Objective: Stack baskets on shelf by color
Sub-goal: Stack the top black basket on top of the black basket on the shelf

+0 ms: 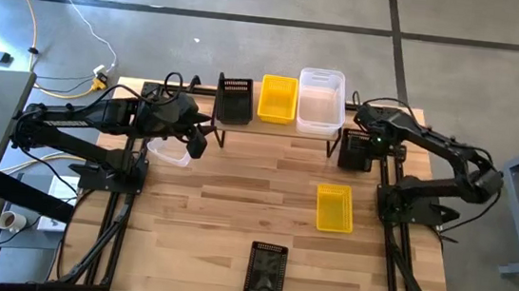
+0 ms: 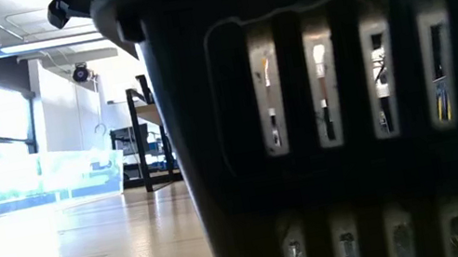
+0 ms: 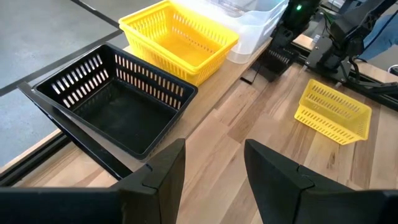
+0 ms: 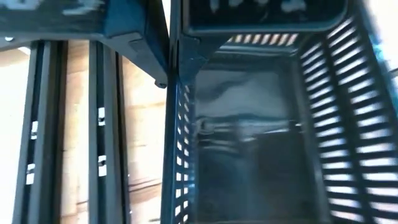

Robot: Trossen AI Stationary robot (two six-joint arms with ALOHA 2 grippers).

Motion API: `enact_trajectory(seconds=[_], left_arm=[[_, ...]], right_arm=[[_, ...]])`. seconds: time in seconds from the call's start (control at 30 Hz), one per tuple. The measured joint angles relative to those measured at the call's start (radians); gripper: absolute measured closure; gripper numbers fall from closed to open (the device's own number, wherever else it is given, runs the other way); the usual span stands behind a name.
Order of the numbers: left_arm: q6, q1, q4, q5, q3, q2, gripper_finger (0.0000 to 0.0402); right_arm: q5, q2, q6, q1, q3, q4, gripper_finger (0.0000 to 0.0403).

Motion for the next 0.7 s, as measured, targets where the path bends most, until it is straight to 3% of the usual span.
enact_trajectory(seconds=[0.7], left_arm=[[0.000, -0.002, -0.004, 0.033, 0.000, 0.000, 0.0247]], right_arm=[[0.182, -0.509, 0.285, 0.183, 0.001, -0.114, 0.0402]])
